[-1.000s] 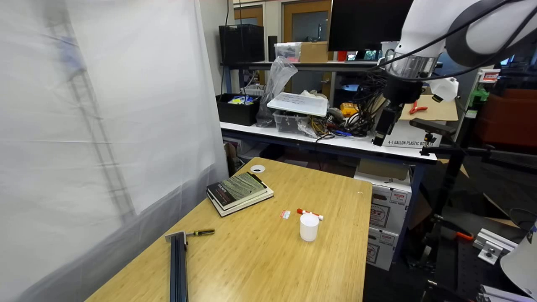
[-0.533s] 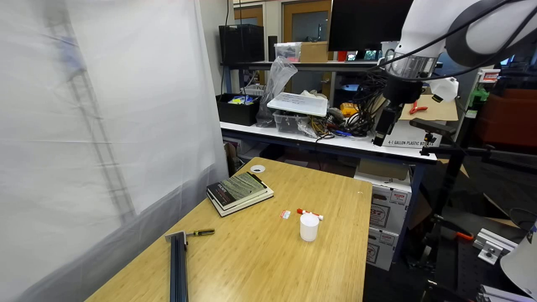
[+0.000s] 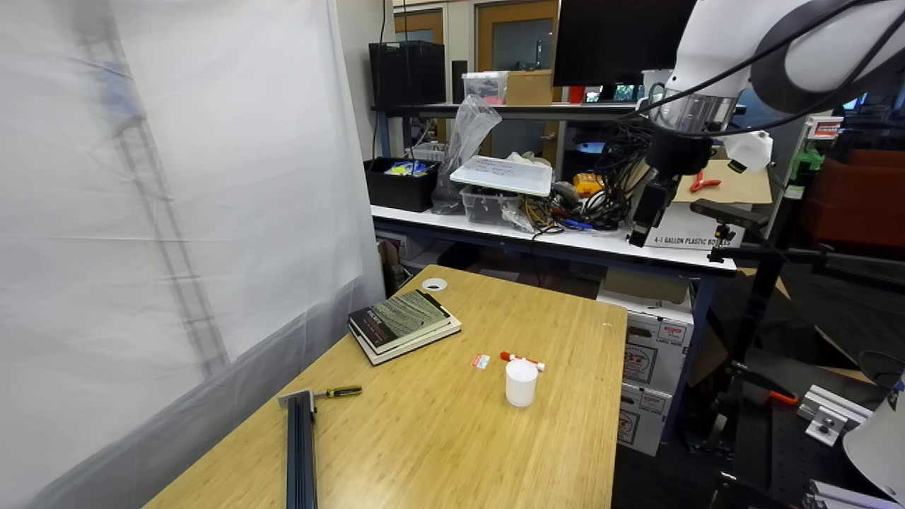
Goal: Put the marker into the mug.
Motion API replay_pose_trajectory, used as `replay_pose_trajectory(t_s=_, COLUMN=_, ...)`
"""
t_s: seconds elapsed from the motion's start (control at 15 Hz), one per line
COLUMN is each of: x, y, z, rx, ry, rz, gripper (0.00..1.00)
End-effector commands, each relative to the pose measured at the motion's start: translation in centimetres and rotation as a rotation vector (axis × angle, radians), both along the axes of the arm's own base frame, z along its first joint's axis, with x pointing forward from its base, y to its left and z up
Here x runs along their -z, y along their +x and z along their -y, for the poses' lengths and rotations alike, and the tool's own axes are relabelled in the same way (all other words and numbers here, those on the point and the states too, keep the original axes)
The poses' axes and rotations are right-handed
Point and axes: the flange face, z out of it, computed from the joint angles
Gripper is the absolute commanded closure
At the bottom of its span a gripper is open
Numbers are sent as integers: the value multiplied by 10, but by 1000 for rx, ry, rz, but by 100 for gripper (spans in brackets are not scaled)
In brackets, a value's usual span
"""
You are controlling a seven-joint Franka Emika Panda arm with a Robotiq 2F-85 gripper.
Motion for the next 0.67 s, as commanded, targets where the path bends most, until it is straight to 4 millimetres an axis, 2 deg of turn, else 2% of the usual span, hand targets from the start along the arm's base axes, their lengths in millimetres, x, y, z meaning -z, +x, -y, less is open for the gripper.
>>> replay_pose_trajectory(t_s=0.0, x=18, y=9, z=10, rx=-15, ry=5, rz=-12, gripper=0)
replay_pose_trajectory(t_s=0.6, x=93, y=36, z=48, rx=-20, ry=33, rz=-98, gripper=0)
